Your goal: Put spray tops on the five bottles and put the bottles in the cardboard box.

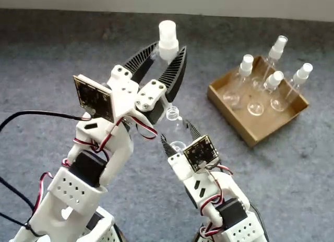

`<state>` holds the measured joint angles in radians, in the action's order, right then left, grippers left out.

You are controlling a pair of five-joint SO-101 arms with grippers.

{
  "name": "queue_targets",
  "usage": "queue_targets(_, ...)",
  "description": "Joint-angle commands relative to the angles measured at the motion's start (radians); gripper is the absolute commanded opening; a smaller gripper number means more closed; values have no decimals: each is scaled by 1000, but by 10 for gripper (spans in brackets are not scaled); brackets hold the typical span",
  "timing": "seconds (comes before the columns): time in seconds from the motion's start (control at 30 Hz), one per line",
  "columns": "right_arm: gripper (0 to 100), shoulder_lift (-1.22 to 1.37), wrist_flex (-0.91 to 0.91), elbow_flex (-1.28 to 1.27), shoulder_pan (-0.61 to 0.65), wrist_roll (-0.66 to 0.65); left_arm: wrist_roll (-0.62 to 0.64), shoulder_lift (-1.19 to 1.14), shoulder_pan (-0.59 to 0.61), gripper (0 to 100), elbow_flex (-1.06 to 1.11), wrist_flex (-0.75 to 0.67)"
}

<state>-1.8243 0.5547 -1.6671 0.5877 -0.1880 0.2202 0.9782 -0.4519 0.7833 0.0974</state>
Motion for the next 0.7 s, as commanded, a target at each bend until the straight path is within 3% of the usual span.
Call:
queue_targets(0.0,95,-13,4,-142,10,-14,-11,19,15,59,91,-190)
queue_targets(0.1,95,-13,4,-142,10,-14,-14,15,22,6,113,-233)
queue_targets(0.67,95,-13,1,-142,8,-12,-8,21,12,6,262,-198)
